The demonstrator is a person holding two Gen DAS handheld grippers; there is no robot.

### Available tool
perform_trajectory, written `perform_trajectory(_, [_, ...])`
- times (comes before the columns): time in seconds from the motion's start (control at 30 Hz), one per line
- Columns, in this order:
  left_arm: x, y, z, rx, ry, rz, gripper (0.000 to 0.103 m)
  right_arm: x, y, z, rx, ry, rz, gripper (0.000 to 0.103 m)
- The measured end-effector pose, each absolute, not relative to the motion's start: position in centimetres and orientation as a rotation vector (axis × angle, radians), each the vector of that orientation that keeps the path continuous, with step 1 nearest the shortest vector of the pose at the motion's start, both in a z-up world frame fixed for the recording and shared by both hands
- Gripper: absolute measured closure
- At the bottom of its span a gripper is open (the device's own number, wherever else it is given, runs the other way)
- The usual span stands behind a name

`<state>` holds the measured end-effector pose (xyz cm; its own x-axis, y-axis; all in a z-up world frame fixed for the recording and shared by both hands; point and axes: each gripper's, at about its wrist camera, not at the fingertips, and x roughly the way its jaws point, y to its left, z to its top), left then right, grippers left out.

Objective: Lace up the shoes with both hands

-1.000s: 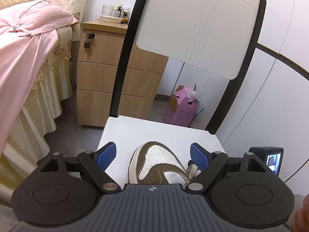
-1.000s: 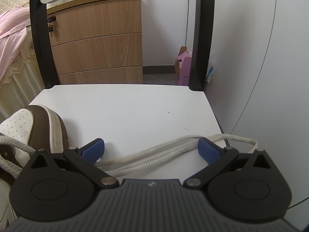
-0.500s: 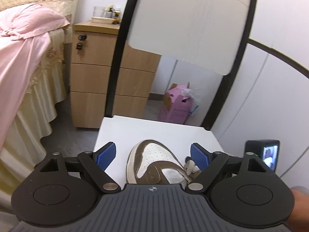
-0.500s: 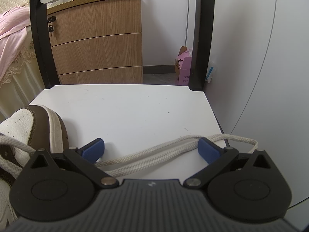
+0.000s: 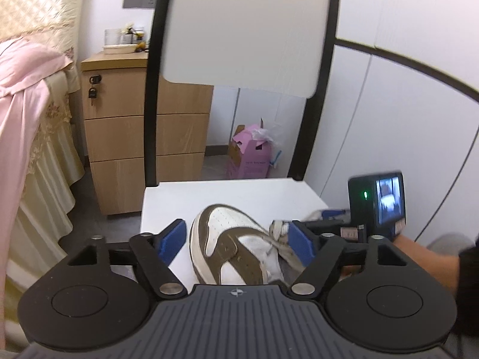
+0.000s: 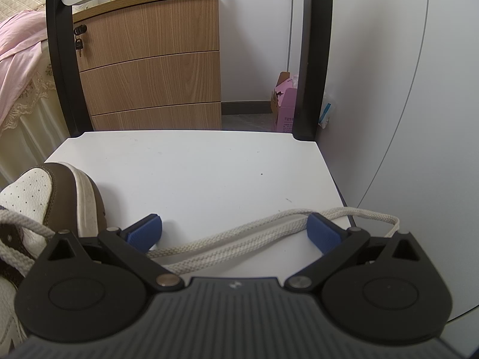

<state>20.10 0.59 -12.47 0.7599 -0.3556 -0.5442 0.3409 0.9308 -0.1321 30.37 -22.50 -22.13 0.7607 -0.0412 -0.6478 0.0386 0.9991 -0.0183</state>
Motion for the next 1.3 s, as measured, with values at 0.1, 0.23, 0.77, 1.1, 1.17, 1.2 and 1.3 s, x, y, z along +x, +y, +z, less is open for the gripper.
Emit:
perform_trajectory(0.1, [19.8,0.2,-12.8,0.017,0.608,-0.394,0.038,30.4,-22.5,-22.1,-0.005,0.707,-0.040,0.000])
perform_trajectory(0.23, [19.7,-0.1,-13.3,0.057,0.623,-0.392,0.049,30.6,-23.0,-21.1,0.036,0.761,-0.006,0.000])
perform_trajectory(0.77, [18.7,-0.1,-14.7,0.120,0.665,-0.413,0.066,26.2,-11.3,-8.6,-0.893,0.603,0.753,0.012])
perform_trajectory(1.1, [19.1,1.0,-15.1,0.034,0.731,-0.402,0.066,28.4,-3.8,-11.8,-1.289,0.974,1.051,0.073])
perform_trajectory(1.17, [19.2,1.1,-15.2,0.024,0.744,-0.403,0.066,28.6,-2.8,-12.5,-1.333,1.042,1.084,0.079])
perform_trajectory(1.2, [19.3,1.1,-15.2,0.019,0.749,-0.403,0.066,28.6,-2.5,-13.0,-1.370,1.069,1.091,0.081])
perform_trajectory(1.3, [19.5,1.2,-15.2,0.001,0.764,-0.388,0.066,28.7,-1.7,-14.6,-1.456,1.149,1.094,0.087])
